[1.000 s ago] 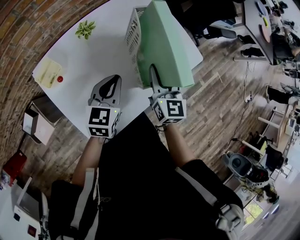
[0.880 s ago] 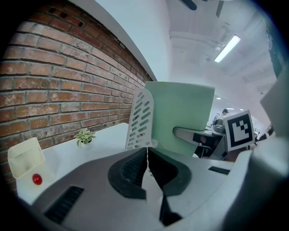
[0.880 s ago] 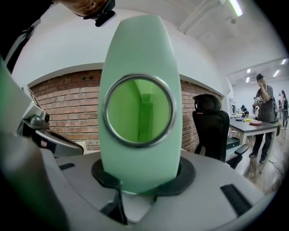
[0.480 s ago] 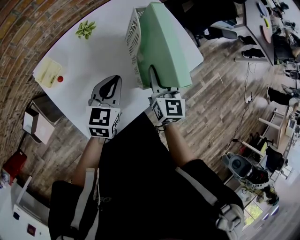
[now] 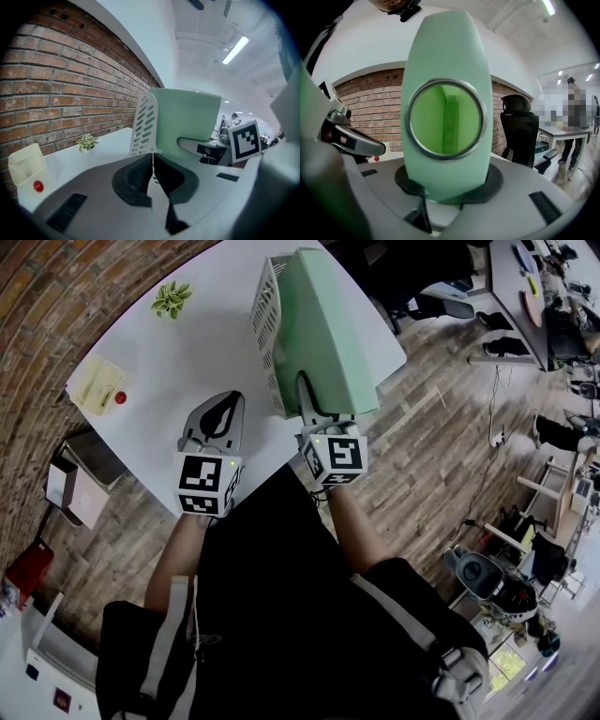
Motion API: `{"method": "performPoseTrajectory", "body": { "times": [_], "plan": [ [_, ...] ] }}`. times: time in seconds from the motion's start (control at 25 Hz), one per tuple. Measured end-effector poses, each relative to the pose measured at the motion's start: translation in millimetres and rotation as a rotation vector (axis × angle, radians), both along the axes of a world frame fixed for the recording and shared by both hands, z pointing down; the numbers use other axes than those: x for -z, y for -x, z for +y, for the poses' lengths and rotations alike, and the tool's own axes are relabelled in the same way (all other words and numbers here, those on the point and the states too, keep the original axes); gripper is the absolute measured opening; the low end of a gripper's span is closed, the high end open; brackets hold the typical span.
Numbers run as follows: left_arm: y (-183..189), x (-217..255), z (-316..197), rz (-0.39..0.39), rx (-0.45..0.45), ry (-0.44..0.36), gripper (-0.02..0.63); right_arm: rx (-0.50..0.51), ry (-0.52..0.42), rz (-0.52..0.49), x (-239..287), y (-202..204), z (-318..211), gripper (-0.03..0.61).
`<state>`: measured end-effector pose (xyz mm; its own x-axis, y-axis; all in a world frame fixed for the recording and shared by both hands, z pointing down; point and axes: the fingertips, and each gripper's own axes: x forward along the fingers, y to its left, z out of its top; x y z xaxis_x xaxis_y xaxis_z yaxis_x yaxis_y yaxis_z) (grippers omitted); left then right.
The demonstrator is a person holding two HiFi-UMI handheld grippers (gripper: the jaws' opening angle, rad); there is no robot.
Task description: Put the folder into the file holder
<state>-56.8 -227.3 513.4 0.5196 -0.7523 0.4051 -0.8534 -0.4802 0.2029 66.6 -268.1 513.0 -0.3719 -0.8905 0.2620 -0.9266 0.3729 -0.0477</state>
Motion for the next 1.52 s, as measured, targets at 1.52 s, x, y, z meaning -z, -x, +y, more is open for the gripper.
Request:
{"method": "performPoseTrajectory", "body": {
  "times": [1.52],
  "plan": [
    [12,4,38,0.007,-0.033,-0.014,0.028,-0.020,0.151,0.072,-25,4,44,0.304]
  ]
}}
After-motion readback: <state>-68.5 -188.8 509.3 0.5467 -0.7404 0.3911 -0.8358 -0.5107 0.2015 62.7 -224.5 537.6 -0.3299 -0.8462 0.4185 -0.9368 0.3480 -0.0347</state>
